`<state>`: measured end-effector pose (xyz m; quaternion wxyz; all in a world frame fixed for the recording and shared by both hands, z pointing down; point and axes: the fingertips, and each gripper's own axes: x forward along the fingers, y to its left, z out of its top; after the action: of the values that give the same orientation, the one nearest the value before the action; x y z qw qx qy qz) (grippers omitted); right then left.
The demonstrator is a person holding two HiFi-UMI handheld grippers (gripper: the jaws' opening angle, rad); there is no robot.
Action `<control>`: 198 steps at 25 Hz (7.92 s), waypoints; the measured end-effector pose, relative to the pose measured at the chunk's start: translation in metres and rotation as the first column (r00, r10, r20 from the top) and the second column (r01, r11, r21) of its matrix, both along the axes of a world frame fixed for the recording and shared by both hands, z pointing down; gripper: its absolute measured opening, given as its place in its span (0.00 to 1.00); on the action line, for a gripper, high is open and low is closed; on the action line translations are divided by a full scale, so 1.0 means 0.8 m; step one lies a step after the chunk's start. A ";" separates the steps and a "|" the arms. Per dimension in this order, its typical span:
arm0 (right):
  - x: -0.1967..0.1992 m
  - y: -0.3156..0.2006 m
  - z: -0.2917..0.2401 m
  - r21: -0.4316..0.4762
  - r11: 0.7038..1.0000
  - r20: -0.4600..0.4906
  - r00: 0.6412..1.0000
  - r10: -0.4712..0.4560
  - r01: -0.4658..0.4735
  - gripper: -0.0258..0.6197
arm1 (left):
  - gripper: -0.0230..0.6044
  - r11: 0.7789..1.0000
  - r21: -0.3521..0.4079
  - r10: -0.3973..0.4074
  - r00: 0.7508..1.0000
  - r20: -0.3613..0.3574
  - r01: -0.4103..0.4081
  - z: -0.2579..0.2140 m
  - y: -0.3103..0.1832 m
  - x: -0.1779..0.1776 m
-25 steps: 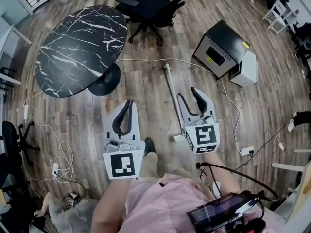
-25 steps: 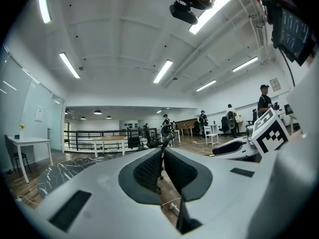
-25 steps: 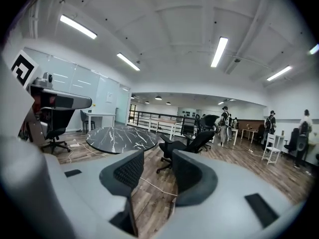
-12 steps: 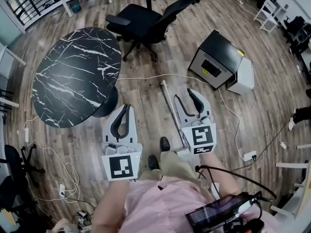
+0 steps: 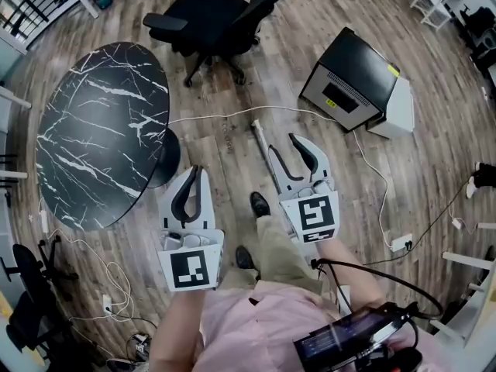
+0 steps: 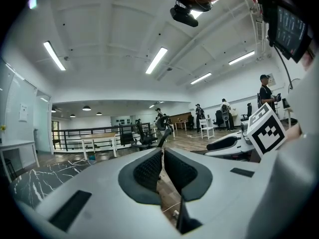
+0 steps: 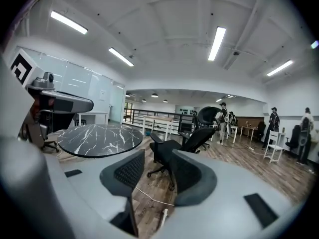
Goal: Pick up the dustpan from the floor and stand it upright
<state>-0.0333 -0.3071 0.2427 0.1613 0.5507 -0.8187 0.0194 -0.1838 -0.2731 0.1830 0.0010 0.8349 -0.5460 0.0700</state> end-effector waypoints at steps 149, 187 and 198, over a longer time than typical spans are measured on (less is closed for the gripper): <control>0.200 -0.046 0.510 -0.385 0.879 -0.138 0.960 0.245 -0.280 0.19 | 0.07 0.940 -0.015 0.342 0.935 0.093 -0.342 0.354 -0.097 0.118; 0.207 0.420 0.269 -0.189 0.956 -0.060 0.974 0.219 -0.226 0.18 | 0.07 0.911 0.114 0.388 0.917 0.095 -0.397 0.136 0.319 0.197; 0.206 0.548 0.258 -0.174 0.962 -0.082 0.977 0.199 -0.211 0.18 | 0.07 0.924 0.125 0.363 0.932 0.013 -0.361 0.084 0.423 0.222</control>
<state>0.1311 0.1317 0.4493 0.2341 0.6157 -0.7466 0.0931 -0.0061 0.0656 0.2499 -0.0613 0.9200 -0.3858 0.0304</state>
